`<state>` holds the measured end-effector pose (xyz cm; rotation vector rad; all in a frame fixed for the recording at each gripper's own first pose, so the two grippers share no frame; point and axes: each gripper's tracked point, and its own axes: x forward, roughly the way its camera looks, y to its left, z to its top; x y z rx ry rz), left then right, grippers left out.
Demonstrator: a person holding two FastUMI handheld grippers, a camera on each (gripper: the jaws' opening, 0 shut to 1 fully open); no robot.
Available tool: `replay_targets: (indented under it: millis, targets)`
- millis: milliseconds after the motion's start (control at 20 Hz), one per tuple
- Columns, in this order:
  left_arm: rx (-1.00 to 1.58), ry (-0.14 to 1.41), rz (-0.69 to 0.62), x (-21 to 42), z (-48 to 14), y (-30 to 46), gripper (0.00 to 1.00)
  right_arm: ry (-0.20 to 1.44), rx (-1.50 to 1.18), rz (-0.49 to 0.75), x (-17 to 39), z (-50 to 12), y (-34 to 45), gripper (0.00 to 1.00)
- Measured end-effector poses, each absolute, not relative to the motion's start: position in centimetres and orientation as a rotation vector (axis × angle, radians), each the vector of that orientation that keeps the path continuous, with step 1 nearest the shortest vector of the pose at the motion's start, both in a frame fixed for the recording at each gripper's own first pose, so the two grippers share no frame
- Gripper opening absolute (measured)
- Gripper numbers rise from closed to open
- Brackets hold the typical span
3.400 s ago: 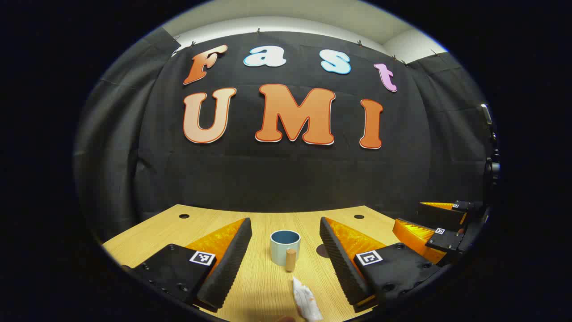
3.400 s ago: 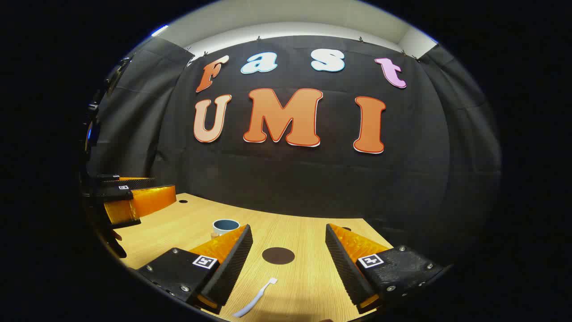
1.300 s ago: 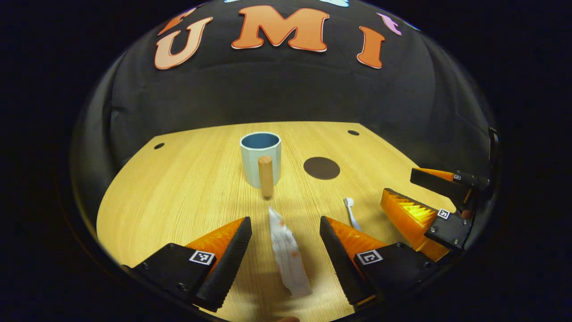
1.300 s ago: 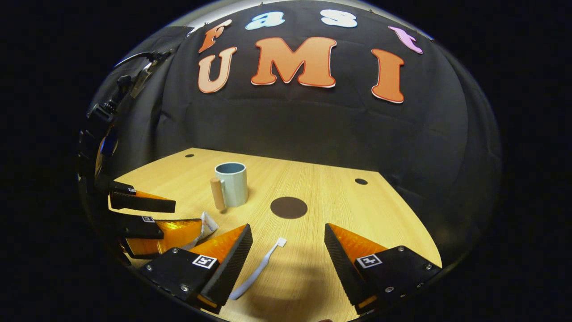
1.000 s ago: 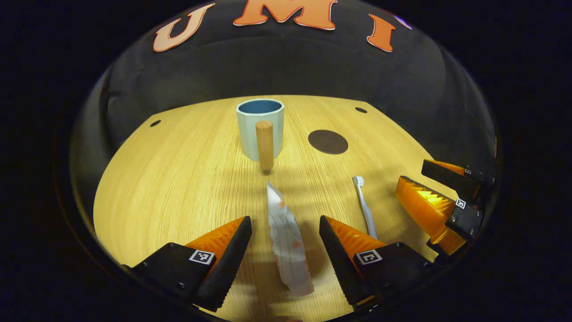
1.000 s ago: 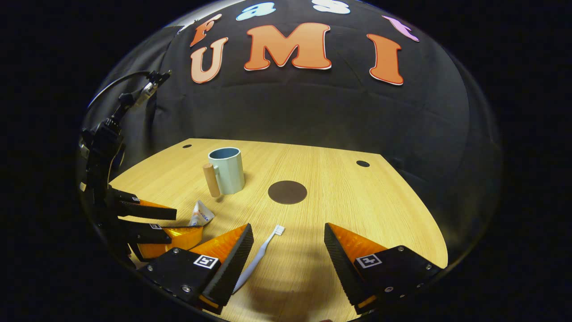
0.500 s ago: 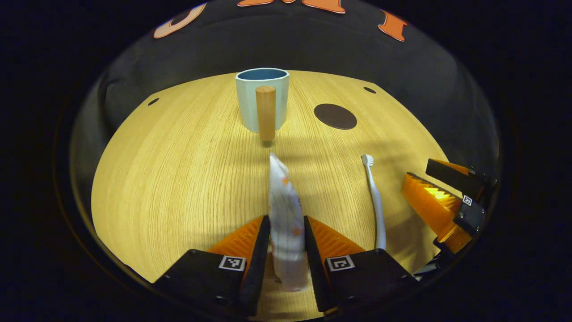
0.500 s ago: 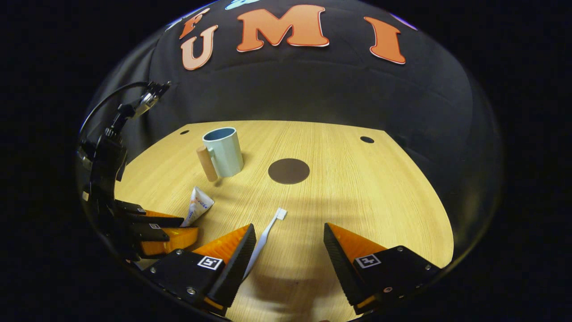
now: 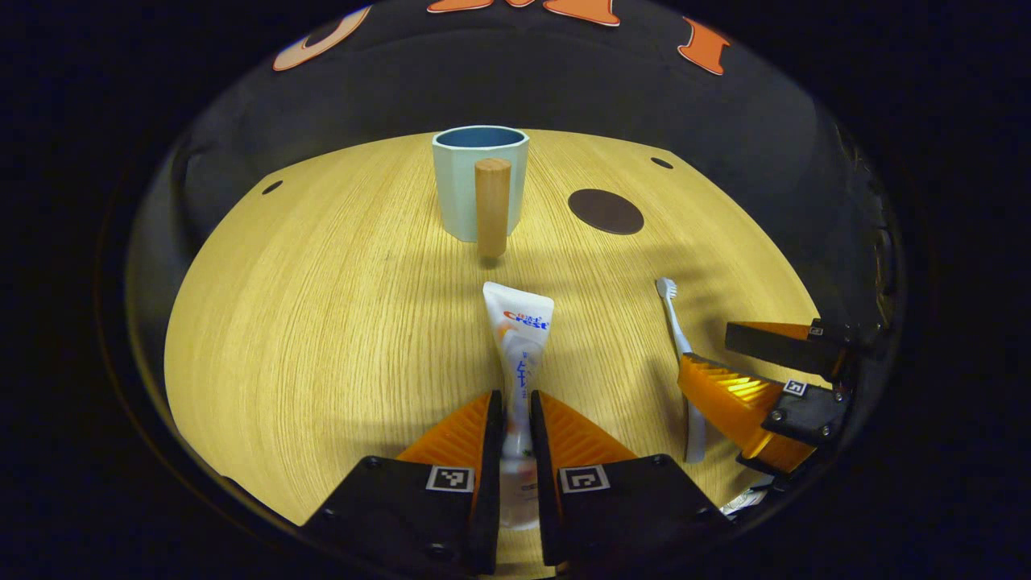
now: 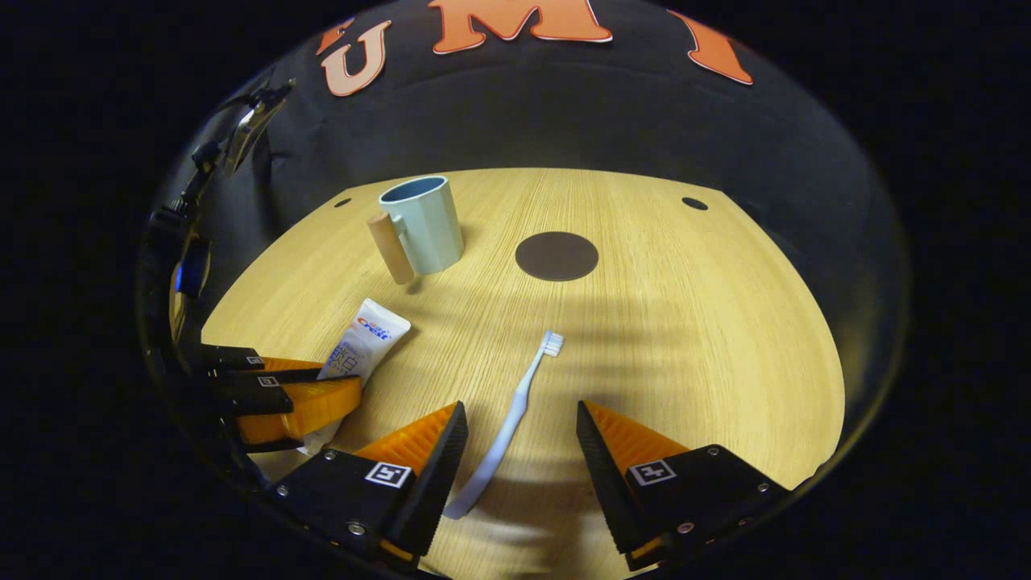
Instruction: Put the toothbrush and toothpaste on the desktop into the cup, then pick up the cup and place it on the coaster on the desktop.
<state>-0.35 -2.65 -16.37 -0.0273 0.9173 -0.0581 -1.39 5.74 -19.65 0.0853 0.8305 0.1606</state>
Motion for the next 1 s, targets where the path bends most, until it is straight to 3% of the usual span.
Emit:
replay_targets:
  millis: [50,100,150,200,500,600,650,750,1000]
  targets:
    - [-0.020,0.899,-0.051,-0.1,-15.9,-2.3,0.25,0.839,0.076,0.153,-1.3,-19.9,5.7,0.75]
    - [-0.014,0.878,-0.049,0.3,-15.5,-2.0,0.25,0.849,0.072,0.146,-1.5,-20.0,5.7,0.77]
    - [-0.032,0.877,-0.052,0.1,-14.8,-2.0,0.24,0.857,0.074,0.143,-1.5,-20.1,5.9,0.69]
    - [-0.035,0.867,-0.060,0.3,-14.7,-1.9,0.18,0.864,0.076,0.141,-1.5,-20.1,5.9,0.71]
    - [-0.090,0.885,-0.099,-0.1,-15.4,-2.5,0.14,0.894,0.048,0.095,-1.2,-21.0,5.5,0.56]
    - [-0.085,0.872,-0.101,0.1,-15.2,-2.5,0.14,0.906,0.040,0.094,-1.4,-20.9,5.6,0.44]
    - [-0.081,0.865,-0.095,0.2,-15.1,-2.3,0.14,0.906,0.029,0.107,-1.3,-20.9,5.7,0.28]
    - [-0.070,0.847,-0.089,0.0,-14.6,-2.2,0.14,0.913,0.041,0.118,-1.2,-20.8,6.0,0.17]
    - [-0.055,0.781,-0.097,0.4,-13.1,-1.9,0.14,0.884,0.103,0.136,-0.7,-20.7,6.2,0.05]
